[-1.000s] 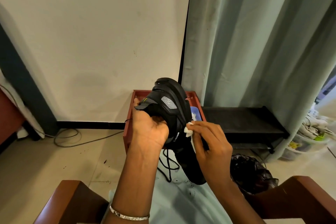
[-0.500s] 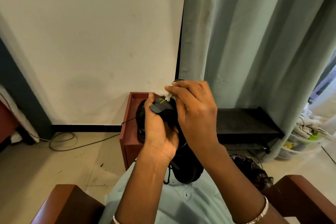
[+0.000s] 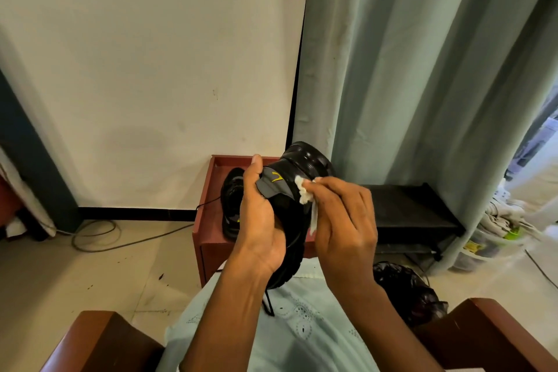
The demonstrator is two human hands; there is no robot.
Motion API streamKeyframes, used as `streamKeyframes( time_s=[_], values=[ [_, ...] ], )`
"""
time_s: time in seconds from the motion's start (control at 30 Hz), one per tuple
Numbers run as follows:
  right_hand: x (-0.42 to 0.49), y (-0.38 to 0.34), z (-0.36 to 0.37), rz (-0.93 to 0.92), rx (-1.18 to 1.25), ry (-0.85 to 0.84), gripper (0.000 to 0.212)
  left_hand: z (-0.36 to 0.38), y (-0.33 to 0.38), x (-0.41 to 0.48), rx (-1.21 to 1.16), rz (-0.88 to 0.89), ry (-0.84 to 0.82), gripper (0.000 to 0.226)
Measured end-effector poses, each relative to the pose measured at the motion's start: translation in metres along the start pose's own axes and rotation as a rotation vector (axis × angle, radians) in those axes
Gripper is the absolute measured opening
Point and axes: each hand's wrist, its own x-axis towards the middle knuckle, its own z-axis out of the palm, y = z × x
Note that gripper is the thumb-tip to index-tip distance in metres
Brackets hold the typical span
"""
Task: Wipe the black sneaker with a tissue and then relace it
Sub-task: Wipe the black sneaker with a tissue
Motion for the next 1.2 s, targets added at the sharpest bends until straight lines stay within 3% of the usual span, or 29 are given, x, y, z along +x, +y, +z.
streamKeyframes(
  time_s=[0.17,0.37,0.47,0.57,0.9,1.2],
  values=[
    [0.033,-0.006,0.002,-0.011,-0.053,-0.103,0.021,0.001,-0.001,-0.002,0.055,0.016,-0.071,0.051],
    [0.046,-0.003,0.005,-0.041,-0.091,-0.200,0.018,-0.002,-0.004,0.000,0.304,0.088,-0.031,0.058],
    [0.032,-0.003,0.003,-0.044,-0.047,-0.121,0.026,-0.003,-0.002,0.001,0.274,0.068,-0.012,0.066],
    [0.007,0.003,0.001,-0.031,-0.009,-0.071,0.023,-0.006,0.001,0.001,0.242,0.075,0.049,0.054],
    [0.030,0.015,0.000,0.003,-0.036,-0.054,0.025,0.004,0.000,-0.004,0.172,0.024,0.047,0.062],
    [-0.018,0.016,-0.008,0.010,0.023,-0.074,0.027,0.001,0.009,-0.004,0.016,-0.015,0.212,0.066]
  ],
)
